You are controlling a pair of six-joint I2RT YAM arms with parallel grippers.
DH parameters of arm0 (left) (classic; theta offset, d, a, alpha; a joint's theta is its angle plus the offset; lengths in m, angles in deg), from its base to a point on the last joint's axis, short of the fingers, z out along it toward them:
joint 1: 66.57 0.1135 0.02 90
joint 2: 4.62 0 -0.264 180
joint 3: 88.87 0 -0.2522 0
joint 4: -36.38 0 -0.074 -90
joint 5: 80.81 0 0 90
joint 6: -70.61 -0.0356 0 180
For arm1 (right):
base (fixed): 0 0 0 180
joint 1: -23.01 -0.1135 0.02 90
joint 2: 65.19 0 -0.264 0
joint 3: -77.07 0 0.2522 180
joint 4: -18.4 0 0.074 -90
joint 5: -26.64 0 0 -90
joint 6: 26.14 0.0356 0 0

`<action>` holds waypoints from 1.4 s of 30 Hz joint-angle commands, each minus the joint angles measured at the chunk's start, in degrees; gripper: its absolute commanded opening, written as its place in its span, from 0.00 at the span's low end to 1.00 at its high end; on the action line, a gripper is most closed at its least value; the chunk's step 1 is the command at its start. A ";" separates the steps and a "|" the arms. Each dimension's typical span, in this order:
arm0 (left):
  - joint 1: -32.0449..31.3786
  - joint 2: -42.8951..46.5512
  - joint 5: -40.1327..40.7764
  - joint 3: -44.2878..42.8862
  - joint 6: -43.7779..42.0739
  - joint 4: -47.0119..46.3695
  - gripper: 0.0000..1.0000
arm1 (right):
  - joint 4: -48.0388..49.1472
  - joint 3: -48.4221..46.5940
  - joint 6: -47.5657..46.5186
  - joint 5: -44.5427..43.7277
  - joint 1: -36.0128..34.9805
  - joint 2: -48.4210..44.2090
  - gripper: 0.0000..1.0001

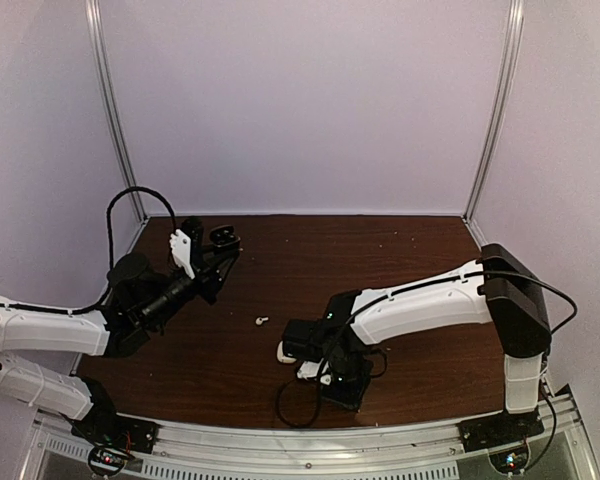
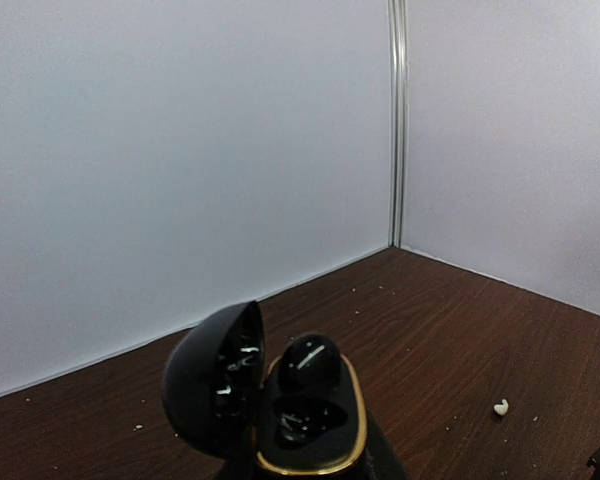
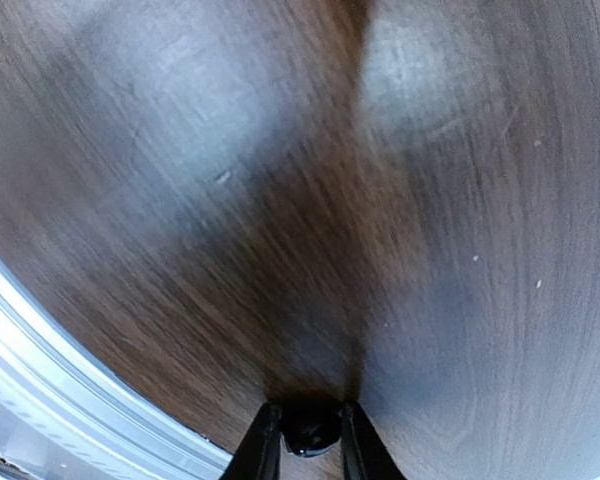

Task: Insert the wireless bluetooth earbuds into the charging case
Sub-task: Pick up the left earbud from the center of the board, then insert the left earbud into the left side groove of the charging case.

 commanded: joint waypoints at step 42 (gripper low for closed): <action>-1.33 -12.08 -13.39 -4.16 -5.80 -23.98 0.00 | 67.05 0.73 0.16 1.66 10.96 -28.73 0.16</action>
